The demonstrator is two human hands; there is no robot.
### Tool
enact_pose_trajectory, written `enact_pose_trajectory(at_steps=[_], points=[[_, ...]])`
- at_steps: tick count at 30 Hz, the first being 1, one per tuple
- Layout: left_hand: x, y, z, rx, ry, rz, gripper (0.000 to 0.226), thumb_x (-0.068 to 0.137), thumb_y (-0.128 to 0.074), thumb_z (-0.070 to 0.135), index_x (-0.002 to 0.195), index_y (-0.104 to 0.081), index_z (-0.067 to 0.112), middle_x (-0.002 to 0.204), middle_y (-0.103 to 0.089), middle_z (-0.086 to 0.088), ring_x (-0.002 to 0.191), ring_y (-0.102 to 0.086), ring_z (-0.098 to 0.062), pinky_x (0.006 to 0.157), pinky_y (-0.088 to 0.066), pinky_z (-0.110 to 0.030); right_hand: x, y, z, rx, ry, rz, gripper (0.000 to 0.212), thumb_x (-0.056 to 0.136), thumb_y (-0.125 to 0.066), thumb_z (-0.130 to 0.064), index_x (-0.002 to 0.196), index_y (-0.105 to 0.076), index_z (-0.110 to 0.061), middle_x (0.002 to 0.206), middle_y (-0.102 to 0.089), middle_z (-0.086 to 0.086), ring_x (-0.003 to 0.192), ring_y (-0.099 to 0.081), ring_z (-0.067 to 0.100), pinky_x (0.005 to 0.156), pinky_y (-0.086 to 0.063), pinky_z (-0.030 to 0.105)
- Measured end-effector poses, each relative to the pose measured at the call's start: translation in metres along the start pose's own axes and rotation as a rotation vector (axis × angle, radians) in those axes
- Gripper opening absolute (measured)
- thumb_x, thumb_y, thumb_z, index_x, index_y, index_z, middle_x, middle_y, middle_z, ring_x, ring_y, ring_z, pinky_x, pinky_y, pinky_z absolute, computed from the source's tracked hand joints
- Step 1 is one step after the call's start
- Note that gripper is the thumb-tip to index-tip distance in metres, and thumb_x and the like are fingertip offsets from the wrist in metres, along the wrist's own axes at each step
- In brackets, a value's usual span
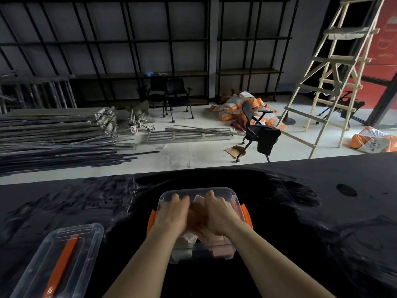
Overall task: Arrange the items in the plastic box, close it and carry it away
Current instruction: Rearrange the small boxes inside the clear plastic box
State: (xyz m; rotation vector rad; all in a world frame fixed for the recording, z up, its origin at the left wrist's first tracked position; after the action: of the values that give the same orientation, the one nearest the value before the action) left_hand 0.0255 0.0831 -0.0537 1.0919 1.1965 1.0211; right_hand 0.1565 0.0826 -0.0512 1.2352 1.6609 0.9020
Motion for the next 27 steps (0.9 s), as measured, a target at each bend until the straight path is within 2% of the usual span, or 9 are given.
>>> enact_pose_trajectory(at_steps=[3, 6, 9, 13, 15, 17, 22, 25, 27], points=[[-0.003, 0.007, 0.000, -0.074, -0.024, 0.007, 0.051, 0.091, -0.068, 0.022, 0.138, -0.049, 0.030, 0.136, -0.053, -0.004, 0.129, -0.052, -0.033, 0.108, -0.041, -0.043, -0.002, 0.012, 0.001, 0.008, 0.032, 0.050, 0.041, 0.090, -0.065, -0.008, 0.123, -0.042, -0.007, 0.105, -0.065, 0.010, 0.098, -0.066, 0.032, 0.075, -0.048, 0.035], [-0.005, 0.015, -0.002, -0.204, -0.067, 0.039, 0.038, 0.089, -0.065, 0.017, 0.125, -0.056, 0.027, 0.126, -0.065, -0.002, 0.117, -0.061, -0.025, 0.098, -0.050, -0.039, -0.007, 0.025, 0.005, 0.052, 0.062, 0.056, 0.039, 0.087, -0.066, -0.006, 0.113, -0.039, -0.015, 0.097, -0.063, 0.007, 0.087, -0.060, 0.028, 0.059, -0.040, 0.031], [-0.007, 0.034, -0.009, -0.307, -0.054, 0.137, 0.034, 0.083, -0.069, 0.012, 0.108, -0.064, 0.034, 0.108, -0.073, 0.006, 0.095, -0.069, -0.018, 0.081, -0.059, -0.038, -0.011, 0.041, 0.008, 0.087, 0.072, 0.030, 0.050, 0.083, -0.069, -0.005, 0.129, -0.056, -0.020, 0.116, -0.066, 0.009, 0.100, -0.063, 0.030, 0.070, -0.048, 0.033], [-0.001, 0.060, -0.022, -0.517, -0.060, 0.226, 0.015, 0.089, -0.070, 0.025, 0.093, -0.067, 0.039, 0.090, -0.075, 0.016, 0.083, -0.071, -0.006, 0.075, -0.059, -0.034, -0.014, 0.067, 0.019, 0.259, 0.007, 0.082, 0.043, 0.077, -0.068, -0.006, 0.114, -0.074, -0.028, 0.109, -0.070, 0.008, 0.097, -0.070, 0.030, 0.078, -0.063, 0.040], [-0.001, 0.071, -0.029, -0.647, -0.066, 0.278, 0.008, 0.092, -0.068, 0.029, 0.093, -0.066, 0.036, 0.091, -0.074, 0.013, 0.087, -0.070, -0.010, 0.071, -0.055, -0.031, -0.013, 0.078, 0.025, 0.354, -0.021, 0.145, 0.033, 0.079, -0.064, -0.010, 0.106, -0.075, -0.026, 0.103, -0.071, 0.011, 0.088, -0.074, 0.033, 0.075, -0.065, 0.046], [-0.001, 0.075, -0.038, -0.809, -0.023, 0.301, 0.010, 0.092, -0.066, 0.021, 0.094, -0.064, 0.030, 0.093, -0.072, 0.004, 0.086, -0.068, -0.016, 0.066, -0.048, -0.028, -0.013, 0.089, 0.030, 0.441, -0.039, 0.200, 0.023, 0.084, -0.059, -0.007, 0.099, -0.072, -0.019, 0.098, -0.073, 0.015, 0.076, -0.077, 0.035, 0.065, -0.066, 0.048], [-0.005, 0.069, -0.046, -1.170, 0.005, 0.303, 0.037, 0.091, -0.058, 0.003, 0.110, -0.057, 0.035, 0.088, -0.076, -0.008, 0.075, -0.067, -0.025, 0.066, -0.056, -0.039, -0.016, 0.103, 0.033, 0.691, -0.084, 0.205, 0.023, 0.094, -0.046, 0.002, 0.105, -0.064, -0.006, 0.087, -0.072, 0.015, 0.066, -0.079, 0.032, 0.063, -0.067, 0.046], [-0.008, 0.070, -0.035, -1.220, -0.040, 0.339, 0.025, 0.094, -0.066, 0.009, 0.108, -0.062, 0.030, 0.093, -0.076, -0.009, 0.088, -0.071, -0.026, 0.068, -0.059, -0.033, -0.016, 0.099, 0.028, 0.736, -0.062, 0.150, 0.028, 0.096, -0.043, -0.001, 0.112, -0.065, -0.009, 0.097, -0.069, 0.015, 0.061, -0.077, 0.029, 0.056, -0.065, 0.040], [-0.008, 0.072, -0.029, -1.052, -0.052, 0.430, 0.012, 0.092, -0.073, 0.024, 0.099, -0.065, 0.029, 0.091, -0.073, -0.003, 0.085, -0.069, -0.018, 0.067, -0.052, -0.026, -0.016, 0.092, 0.024, 0.780, -0.037, 0.099, 0.031, 0.098, -0.040, -0.003, 0.113, -0.066, -0.009, 0.107, -0.068, 0.019, 0.070, -0.077, 0.033, 0.058, -0.065, 0.042]])
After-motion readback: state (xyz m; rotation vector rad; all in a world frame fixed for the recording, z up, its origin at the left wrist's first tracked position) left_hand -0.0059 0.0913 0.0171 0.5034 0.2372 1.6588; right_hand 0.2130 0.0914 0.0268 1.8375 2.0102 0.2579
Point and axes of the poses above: each hand's wrist, its own x-axis towards the middle knuckle, its own y-axis out of the back of the hand, z = x × y, the point moved 5 cm from there along x, towards the middle knuckle
